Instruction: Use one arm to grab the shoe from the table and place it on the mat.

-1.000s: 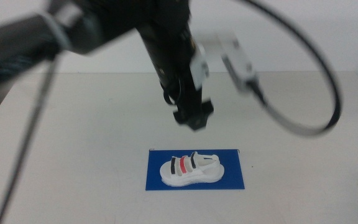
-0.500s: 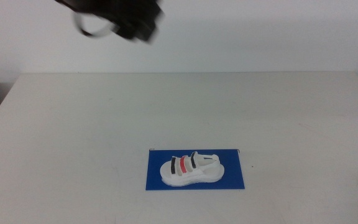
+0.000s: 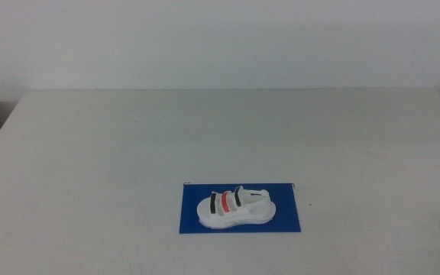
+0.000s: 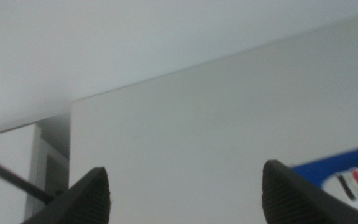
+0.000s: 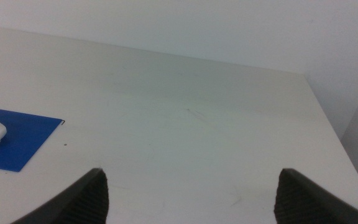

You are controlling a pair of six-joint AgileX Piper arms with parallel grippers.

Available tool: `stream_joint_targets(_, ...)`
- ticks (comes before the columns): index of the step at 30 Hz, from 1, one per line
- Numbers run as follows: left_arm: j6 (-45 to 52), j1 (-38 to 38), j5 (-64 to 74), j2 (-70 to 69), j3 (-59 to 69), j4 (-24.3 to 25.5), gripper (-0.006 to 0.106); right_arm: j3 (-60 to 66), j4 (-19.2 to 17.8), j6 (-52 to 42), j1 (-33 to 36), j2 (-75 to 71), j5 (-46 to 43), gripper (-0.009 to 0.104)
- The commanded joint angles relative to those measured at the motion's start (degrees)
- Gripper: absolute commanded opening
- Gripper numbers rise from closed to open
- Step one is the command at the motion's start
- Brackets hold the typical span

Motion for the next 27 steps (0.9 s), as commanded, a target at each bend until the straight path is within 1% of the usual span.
stream_joint_targets(1,0.6,5.1,-11.3,-5.5,7.4,-3.4,0.080,0.3,-0.6,-0.6,0.2,0.2,-4.2,0.078)
stream_joint_targets(2,1.4,7.9,-14.3,-8.7,11.5,-5.0,0.080,0.3,-0.6,-0.6,0.2,0.2,-4.2,0.078)
stream_joint_targets(6,4.9,14.9,-25.0,-19.4,27.2,-12.2,0.080,0.3,-0.6,-0.6,0.2,0.2,-4.2,0.078)
stream_joint_targets(8,6.0,17.9,-30.2,-24.5,34.9,-15.0,0.080,0.3,-0.6,-0.6,0.2,0.2,-4.2,0.078)
stream_joint_targets(10,6.9,20.2,-37.0,-30.5,44.1,-17.8,0.080,0.3,-0.6,-0.6,0.2,0.2,-4.2,0.078)
stream_joint_targets(13,8.5,21.8,-42.9,-37.4,54.0,-21.2,0.080,0.3,-0.6,-0.6,0.2,0.2,-4.2,0.078)
stream_joint_targets(14,8.4,21.8,-44.7,-40.1,57.3,-21.9,0.080,0.3,-0.6,-0.6,0.2,0.2,-4.2,0.078)
stream_joint_targets(17,8.3,21.8,-47.8,-46.6,64.5,-21.8,0.080,0.3,-0.6,-0.6,0.2,0.2,-4.2,0.078)
stream_joint_targets(21,8.2,21.8,-49.4,-53.0,70.9,-21.8,0.080,0.3,-0.6,-0.6,0.2,0.2,-4.2,0.078)
stream_joint_targets(26,7.9,21.8,-49.5,-53.6,73.9,-22.2,0.080,0.3,-0.6,-0.6,0.2,0.2,-4.2,0.078)
stream_joint_targets(27,8.0,21.8,-49.4,-53.6,74.0,-21.6,0.080,0.3,-0.6,-0.6,0.2,0.2,-4.2,0.078)
